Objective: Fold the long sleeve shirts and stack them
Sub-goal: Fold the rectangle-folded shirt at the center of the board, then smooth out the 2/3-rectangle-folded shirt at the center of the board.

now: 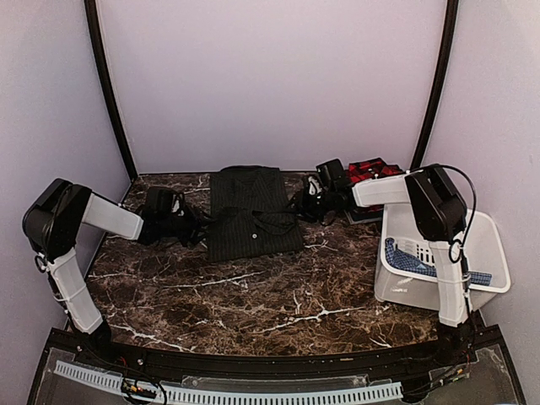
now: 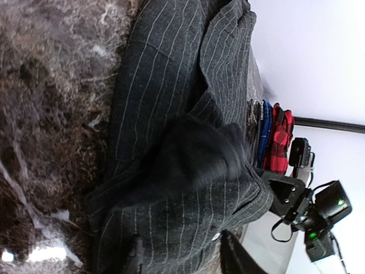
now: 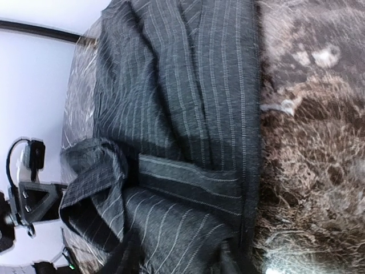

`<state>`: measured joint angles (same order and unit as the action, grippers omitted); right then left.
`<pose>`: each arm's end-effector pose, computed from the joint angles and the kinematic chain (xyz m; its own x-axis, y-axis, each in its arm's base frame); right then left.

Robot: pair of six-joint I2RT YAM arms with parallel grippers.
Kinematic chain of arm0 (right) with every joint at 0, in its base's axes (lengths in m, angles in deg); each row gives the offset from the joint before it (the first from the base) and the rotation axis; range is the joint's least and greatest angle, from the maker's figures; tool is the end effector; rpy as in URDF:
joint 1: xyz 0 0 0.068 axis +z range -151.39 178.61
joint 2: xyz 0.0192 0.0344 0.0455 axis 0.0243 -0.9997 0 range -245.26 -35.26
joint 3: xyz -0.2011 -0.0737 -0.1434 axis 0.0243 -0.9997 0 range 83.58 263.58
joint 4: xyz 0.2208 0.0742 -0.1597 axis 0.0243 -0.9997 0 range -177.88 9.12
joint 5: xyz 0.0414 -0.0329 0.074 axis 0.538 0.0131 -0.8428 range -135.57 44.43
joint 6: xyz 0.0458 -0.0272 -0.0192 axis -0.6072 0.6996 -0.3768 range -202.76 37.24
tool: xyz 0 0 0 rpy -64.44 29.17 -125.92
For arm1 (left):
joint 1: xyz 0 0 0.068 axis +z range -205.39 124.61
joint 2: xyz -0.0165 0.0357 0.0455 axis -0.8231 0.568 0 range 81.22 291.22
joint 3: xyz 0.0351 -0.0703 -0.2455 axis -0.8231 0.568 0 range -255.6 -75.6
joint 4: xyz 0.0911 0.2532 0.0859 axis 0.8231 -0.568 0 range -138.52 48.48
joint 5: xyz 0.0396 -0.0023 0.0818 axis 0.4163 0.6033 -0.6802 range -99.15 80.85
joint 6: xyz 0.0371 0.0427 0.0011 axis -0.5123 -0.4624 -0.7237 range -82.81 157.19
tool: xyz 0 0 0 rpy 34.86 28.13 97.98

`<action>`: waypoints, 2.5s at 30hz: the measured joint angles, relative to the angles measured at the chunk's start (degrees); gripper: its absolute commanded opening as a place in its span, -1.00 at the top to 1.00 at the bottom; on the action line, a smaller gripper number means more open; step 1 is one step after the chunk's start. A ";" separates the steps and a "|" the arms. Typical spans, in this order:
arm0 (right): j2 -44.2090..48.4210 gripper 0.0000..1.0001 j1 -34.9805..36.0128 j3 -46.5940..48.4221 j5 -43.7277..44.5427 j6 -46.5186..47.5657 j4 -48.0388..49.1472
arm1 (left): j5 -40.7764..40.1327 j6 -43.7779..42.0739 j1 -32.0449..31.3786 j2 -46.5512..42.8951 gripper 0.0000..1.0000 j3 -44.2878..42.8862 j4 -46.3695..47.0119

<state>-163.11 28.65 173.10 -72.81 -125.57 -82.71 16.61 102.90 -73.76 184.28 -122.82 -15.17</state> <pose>0.4262 0.2675 0.1205 -0.9178 0.1672 -0.3601 -0.1694 0.6555 0.7359 0.3470 -0.1334 0.1141 -0.7782 -0.6065 -0.1630 -0.1614 0.4439 -0.8814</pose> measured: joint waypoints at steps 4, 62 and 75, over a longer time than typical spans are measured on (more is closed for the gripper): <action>1.55 -0.16 -0.15 0.92 0.98 1.68 -2.25 | -0.94 -1.42 0.87 -0.20 -0.16 -0.42 -0.37; 2.99 -0.17 -0.15 2.10 3.10 6.88 -8.94 | -9.49 -31.23 -1.38 15.17 0.94 -30.01 -23.67; 2.82 -0.18 -0.98 1.11 4.87 7.85 -9.73 | -12.00 -28.28 -0.85 15.30 0.82 -27.74 -19.12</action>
<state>-160.29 27.67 174.21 -67.94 -117.72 -92.43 4.61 74.62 -74.61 199.58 -150.56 -34.30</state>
